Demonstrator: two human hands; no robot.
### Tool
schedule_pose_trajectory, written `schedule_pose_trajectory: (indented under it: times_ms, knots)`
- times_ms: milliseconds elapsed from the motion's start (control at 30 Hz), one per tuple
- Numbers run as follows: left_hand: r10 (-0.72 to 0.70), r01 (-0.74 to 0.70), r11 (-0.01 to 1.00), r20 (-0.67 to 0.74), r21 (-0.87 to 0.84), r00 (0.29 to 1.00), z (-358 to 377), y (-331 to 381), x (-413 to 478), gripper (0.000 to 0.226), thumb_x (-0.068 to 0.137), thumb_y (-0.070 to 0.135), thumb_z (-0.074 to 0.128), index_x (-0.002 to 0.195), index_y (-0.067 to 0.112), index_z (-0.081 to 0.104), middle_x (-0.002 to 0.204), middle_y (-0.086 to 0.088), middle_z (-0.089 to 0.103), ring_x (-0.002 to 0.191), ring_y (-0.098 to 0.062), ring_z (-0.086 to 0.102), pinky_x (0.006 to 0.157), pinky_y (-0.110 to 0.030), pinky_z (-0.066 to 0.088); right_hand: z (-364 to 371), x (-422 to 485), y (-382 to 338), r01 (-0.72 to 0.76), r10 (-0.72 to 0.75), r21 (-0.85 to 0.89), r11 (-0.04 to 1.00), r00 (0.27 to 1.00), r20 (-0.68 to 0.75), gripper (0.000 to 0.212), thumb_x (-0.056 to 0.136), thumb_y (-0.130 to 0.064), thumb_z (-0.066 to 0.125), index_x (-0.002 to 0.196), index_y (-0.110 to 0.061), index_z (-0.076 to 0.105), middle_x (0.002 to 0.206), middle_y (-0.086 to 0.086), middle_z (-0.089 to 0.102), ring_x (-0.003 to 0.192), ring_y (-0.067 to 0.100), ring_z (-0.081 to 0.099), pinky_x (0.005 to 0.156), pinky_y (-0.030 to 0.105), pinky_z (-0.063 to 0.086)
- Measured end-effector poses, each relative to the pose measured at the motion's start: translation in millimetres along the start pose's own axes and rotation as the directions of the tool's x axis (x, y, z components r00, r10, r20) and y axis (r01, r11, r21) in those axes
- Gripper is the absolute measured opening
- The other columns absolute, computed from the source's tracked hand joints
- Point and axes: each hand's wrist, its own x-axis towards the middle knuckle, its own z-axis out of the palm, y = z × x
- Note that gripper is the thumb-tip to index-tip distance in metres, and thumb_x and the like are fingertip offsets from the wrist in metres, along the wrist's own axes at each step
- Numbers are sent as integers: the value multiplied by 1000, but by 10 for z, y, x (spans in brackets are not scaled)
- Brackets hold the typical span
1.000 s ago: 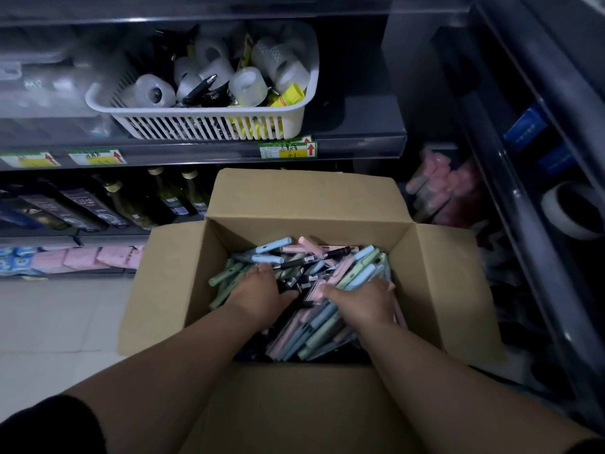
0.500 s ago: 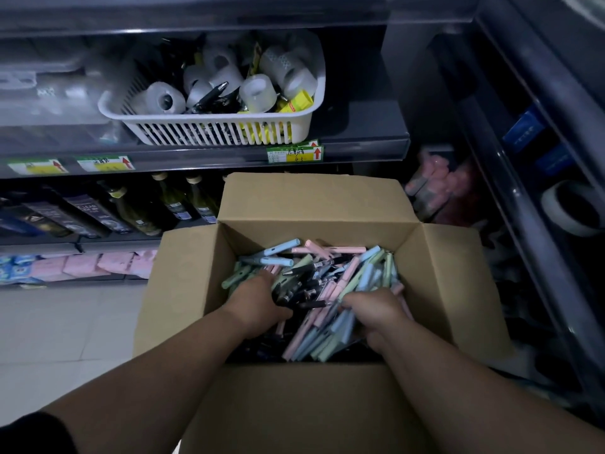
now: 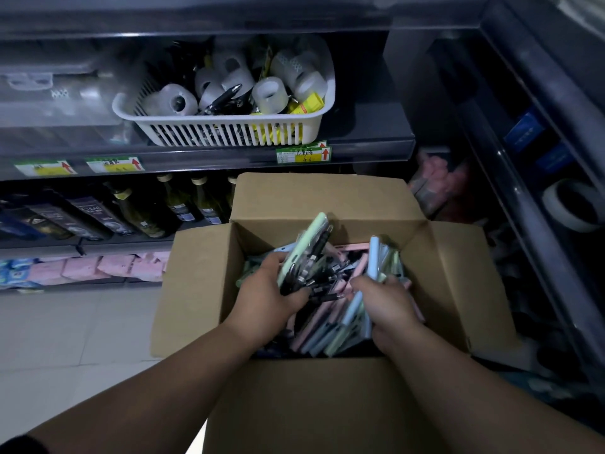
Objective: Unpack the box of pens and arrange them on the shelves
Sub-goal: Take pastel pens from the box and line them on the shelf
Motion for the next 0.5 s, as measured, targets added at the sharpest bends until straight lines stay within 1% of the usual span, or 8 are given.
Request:
schedule_pose_trajectory:
  times_ms: [67, 100, 167, 233, 300, 367, 400, 500]
  knots:
    - [22, -22, 992, -4, -127, 1000, 32, 57, 16, 41, 78, 22, 75, 110, 30, 50, 88, 17, 66, 83, -2, 64, 73, -12, 50, -24, -35, -48, 35, -37, 44, 998, 999, 28, 36, 87, -13, 62, 122, -14, 53, 74, 3, 70, 72, 20, 64, 65, 30, 48]
    - [26, -26, 984, -1, -174, 1000, 64, 79, 37, 39, 78, 22, 76, 108, 31, 52, 88, 16, 68, 83, -2, 65, 76, -17, 52, -38, -43, -71, 67, -68, 62, 996, 997, 25, 34, 88, -13, 61, 121, -17, 54, 71, 2, 69, 70, 20, 65, 68, 33, 51]
    - [30, -29, 970, 1, -241, 1000, 145, 113, 97, 36, 78, 21, 76, 103, 34, 53, 86, 18, 69, 81, 0, 65, 77, -24, 55, -67, -24, -94, 142, -142, 37, 989, 990, -7, 31, 88, -19, 63, 117, -28, 56, 85, 5, 69, 79, 23, 67, 78, 41, 56]
    - [5, -4, 964, 3, -266, 1000, 242, 89, 161, 35, 78, 19, 77, 100, 33, 54, 83, 16, 68, 80, -4, 65, 76, -26, 55, -118, 15, -88, 196, -197, -23, 980, 979, -50, 24, 83, -30, 64, 106, -37, 57, 87, 3, 69, 83, 26, 67, 81, 49, 57]
    - [-28, 28, 964, 5, -265, 1000, 320, 27, 204, 36, 76, 19, 78, 102, 30, 55, 84, 12, 67, 80, -10, 65, 76, -26, 54, -169, 54, -57, 179, -184, -64, 982, 980, -78, 23, 76, -40, 67, 97, -34, 60, 78, 1, 68, 75, 25, 66, 80, 51, 57]
    - [-45, 49, 973, 20, -224, 999, 370, -40, 217, 39, 77, 19, 78, 107, 28, 54, 86, 13, 66, 79, -6, 63, 72, -18, 50, -199, 86, -18, 106, -113, -82, 991, 990, -83, 26, 71, -42, 72, 90, -26, 63, 73, 3, 66, 70, 25, 63, 80, 53, 57]
    - [-47, 50, 979, 22, -199, 999, 385, -61, 220, 41, 77, 20, 78, 109, 27, 53, 88, 13, 66, 80, -4, 62, 71, -16, 49, -207, 107, 3, 77, -83, -83, 994, 994, -73, 27, 71, -42, 75, 88, -24, 63, 73, 4, 66, 69, 25, 63, 79, 53, 57]
    - [-41, 46, 996, 69, -81, 997, 422, -104, 249, 38, 75, 27, 78, 108, 23, 59, 93, 8, 68, 88, -10, 64, 74, -20, 47, -209, 161, 34, 31, -30, -150, 988, 1000, 7, 38, 65, -44, 77, 92, -20, 65, 81, 6, 69, 76, 25, 67, 78, 50, 59]
